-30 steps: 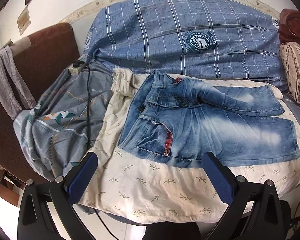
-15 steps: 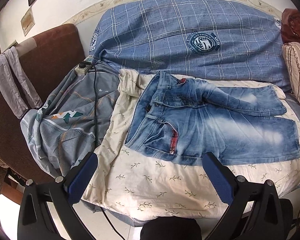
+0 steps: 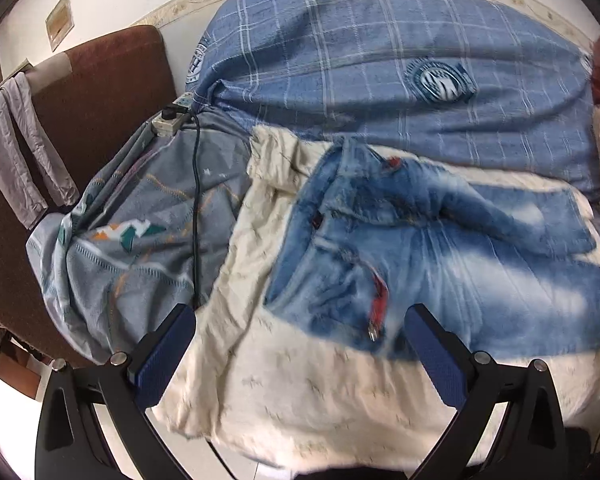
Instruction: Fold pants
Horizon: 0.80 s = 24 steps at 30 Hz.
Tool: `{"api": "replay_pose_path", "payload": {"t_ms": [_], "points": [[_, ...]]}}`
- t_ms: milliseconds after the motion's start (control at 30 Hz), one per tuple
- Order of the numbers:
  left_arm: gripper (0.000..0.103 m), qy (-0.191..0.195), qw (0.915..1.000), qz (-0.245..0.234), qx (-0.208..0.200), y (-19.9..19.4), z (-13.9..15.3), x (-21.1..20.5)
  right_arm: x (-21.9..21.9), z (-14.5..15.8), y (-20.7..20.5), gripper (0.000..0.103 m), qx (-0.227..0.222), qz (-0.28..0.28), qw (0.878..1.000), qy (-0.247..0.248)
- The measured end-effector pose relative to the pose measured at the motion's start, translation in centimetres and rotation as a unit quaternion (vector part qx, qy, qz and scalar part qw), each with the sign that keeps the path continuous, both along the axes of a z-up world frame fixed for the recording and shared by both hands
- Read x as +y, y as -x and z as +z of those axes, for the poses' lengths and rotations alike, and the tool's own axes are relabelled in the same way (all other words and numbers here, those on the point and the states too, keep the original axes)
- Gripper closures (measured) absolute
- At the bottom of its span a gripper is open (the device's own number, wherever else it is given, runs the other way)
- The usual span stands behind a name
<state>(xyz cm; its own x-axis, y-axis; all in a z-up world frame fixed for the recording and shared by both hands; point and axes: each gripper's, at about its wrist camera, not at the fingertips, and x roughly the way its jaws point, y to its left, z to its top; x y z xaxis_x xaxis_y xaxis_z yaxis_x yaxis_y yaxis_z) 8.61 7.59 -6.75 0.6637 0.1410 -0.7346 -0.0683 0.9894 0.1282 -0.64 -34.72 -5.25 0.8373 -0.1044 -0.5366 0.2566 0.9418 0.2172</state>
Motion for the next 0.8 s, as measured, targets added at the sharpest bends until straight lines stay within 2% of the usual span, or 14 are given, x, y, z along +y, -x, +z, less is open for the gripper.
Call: {"api": "replay_pose_path", "payload": {"t_ms": [200, 433, 600, 800], "points": [[0.000, 0.002, 0.9998, 0.017, 0.003, -7.6, 1.0, 2.5, -0.7, 1.9, -3.4, 0.001, 0.012, 0.025, 1.000, 0.009], [0.000, 0.024, 0.9971, 0.037, 0.062, -17.1, -1.1, 4.6, -3.7, 1.8, -7.8, 0.001, 0.047, 0.034, 0.998, -0.005], [0.000, 0.049, 0.9949, 0.020, 0.086, -22.2, -2.2, 2.7, -7.0, -0.1, -11.2, 0.001, 0.077, 0.023, 0.996, -0.033], [0.000, 0.075, 0.9911, 0.005, 0.109, -28.5, -4.1, -0.9, -9.9, -1.5, -14.8, 0.001, 0.086, 0.015, 0.995, -0.052]]}}
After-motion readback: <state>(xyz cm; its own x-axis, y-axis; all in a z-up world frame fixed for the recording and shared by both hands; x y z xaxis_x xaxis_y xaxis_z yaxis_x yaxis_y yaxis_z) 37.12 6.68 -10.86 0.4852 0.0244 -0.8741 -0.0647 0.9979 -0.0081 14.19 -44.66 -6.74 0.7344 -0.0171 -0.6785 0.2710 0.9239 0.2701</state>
